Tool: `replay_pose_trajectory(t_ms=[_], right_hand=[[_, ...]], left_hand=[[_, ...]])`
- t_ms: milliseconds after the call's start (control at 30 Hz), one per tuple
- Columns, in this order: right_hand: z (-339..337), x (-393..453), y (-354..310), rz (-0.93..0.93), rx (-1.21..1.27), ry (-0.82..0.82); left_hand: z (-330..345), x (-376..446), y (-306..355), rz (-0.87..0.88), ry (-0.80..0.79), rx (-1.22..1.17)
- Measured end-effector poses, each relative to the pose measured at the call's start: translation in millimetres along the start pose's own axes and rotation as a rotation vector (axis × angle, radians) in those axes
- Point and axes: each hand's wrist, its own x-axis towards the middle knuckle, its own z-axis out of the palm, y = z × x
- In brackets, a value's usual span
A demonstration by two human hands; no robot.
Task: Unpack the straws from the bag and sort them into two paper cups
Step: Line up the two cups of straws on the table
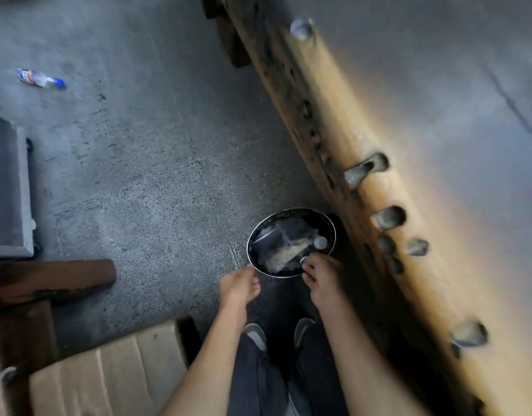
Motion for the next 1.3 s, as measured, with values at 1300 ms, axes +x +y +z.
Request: replay_pose_trajectory(t_ms=[1300], right_hand=[[-586.0, -495.0, -115.5, -1.093, -0.370, 0.894]], left_hand=[[167.3, -720.7, -66.0, 1.898, -0.692, 1.057]])
